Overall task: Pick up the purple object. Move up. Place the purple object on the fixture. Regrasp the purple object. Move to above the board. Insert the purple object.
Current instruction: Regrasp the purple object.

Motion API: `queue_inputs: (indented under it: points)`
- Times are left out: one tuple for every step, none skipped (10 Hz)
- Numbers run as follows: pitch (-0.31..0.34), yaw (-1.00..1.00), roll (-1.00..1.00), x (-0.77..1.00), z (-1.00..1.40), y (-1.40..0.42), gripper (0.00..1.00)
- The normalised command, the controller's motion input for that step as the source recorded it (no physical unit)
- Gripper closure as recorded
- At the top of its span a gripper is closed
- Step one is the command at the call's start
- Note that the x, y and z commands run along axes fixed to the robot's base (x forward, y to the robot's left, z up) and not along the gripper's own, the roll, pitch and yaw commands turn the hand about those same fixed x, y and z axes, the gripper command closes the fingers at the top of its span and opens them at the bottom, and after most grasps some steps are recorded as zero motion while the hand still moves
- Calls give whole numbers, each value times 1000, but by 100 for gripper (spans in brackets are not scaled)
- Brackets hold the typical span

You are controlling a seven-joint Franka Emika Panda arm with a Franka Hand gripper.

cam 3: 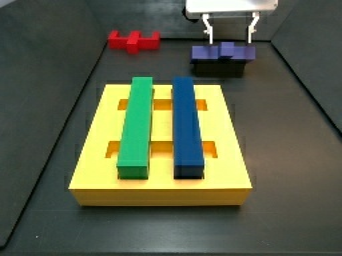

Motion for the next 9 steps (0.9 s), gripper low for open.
queue_inputs:
  points:
    - [-66,131,634,0,134,-31,0]
    - [-57,151,769,0,111,-46,0]
    - [-66,151,866,0,129,-123,0]
    - [-51,163,911,0,111,-140,0]
    - [-49,171,966,0,89,-134,0]
    - [-34,171,991,0,83,-131,0]
    - [-29,154,1000,0,49,-111,0]
    - [0,117,1000,0,0,-106,0]
    - [0,89,1000,0,0,-106,0]
